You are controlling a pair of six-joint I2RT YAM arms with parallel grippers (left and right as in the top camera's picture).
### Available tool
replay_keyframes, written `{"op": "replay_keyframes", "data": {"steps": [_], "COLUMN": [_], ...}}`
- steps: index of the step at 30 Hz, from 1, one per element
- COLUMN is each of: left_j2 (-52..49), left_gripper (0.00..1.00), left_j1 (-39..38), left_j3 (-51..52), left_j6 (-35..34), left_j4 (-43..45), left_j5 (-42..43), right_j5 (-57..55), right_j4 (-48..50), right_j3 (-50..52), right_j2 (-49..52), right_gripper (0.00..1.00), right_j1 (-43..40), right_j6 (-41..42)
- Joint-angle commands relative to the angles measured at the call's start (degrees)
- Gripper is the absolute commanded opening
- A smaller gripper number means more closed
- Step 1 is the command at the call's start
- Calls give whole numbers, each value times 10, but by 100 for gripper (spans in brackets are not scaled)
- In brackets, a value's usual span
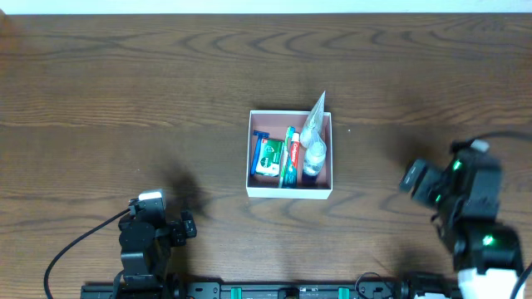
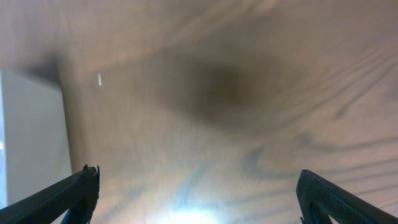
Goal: Pack container
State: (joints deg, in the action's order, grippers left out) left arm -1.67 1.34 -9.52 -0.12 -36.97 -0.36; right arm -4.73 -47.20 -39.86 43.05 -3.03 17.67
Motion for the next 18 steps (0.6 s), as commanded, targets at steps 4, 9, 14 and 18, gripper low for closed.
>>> {"op": "replay_keyframes", "data": {"steps": [4, 9, 14, 18], "left_j2": [2, 2, 2, 2], "left_gripper": [98, 98, 98, 98], "left_j1": [2, 2, 2, 2], "left_j3": [7, 7, 7, 7], "left_j6": [3, 3, 3, 3], "left_j4": [-1, -1, -1, -1], "left_j5": [0, 0, 0, 0], "right_j5": [64, 63, 62, 63], "right_j4": [8, 21, 44, 69], "right_j3": [129, 197, 246, 283], "right_j2": [-122, -214, -291, -338], "right_gripper": [99, 99, 99, 99], "right_j1": [4, 4, 4, 4], "right_j6": [-25, -25, -30, -34]}}
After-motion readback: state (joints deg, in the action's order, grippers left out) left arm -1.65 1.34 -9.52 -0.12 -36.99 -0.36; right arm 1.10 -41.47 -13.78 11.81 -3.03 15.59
